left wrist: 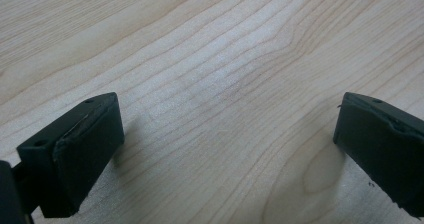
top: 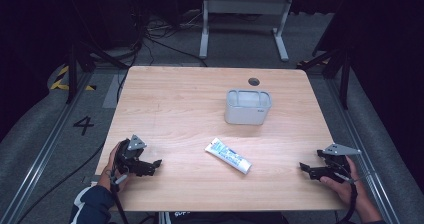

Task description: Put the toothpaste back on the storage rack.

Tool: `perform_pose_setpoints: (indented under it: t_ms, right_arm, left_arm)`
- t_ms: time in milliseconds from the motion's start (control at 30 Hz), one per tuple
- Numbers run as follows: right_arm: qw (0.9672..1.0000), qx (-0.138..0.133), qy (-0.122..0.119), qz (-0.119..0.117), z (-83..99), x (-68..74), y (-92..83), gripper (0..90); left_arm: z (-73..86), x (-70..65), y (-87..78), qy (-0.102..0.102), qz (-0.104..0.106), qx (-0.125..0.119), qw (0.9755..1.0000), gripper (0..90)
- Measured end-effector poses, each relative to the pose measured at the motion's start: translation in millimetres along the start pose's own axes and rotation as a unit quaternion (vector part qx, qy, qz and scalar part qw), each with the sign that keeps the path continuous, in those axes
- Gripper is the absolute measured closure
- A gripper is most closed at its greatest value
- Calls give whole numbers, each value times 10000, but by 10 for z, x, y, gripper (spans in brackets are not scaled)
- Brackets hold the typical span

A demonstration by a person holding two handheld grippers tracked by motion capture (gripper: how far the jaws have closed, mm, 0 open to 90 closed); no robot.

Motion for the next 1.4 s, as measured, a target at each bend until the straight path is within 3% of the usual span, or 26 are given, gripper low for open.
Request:
perform_pose_setpoints:
  t_ms: [133, 267, 467, 667, 933, 967, 1167, 1200, 1400]
  right_arm:
    - [10000, 4, 5, 4, 1, 0, -1, 83]
    - [10000, 24, -26, -3, 4, -8, -4, 83]
    - [9996, 266, -94, -22, -10, -15, -20, 86]
    - [9991, 335, -204, -158, -46, 34, -50, 198]
    - [9979, 136, -484, -405, -211, 220, -107, 210]
    - [9976, 109, -535, -415, -229, 237, -112, 212]
    - [9954, 111, -698, -654, -370, 412, -158, 241]
    - [9940, 89, -804, -738, -436, 495, -186, 239]
    - [9915, 31, -1021, -804, -549, 633, -188, 238]
  left_arm:
    - [-5, 17, -5, 99, -31, -4, 9999, 4]
    - [3, 33, -13, 205, 80, 26, 9998, 3]
    - [9, 43, -20, 243, 104, 21, 9996, 3]
    - [12, 49, -24, 272, 109, 28, 9996, 4]
    - [32, 40, -40, 176, 58, -4, 9998, 6]
    - [40, 29, -41, 92, 66, 5, 9999, 6]
    - [37, 43, -46, 177, 32, -2, 9998, 6]
    - [37, 42, -46, 173, 33, -3, 9998, 5]
    - [37, 43, -47, 180, 29, -1, 9998, 5]
Point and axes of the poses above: each handheld gripper's, and its own axes: y roughly forward along the jaws, z roughly out of its underside, x roughly to its left, the point moved 6 cm from there along y, roughly forward along the jaws, and after that the axes turned 11 degrees about z, right-handed, at the moved point
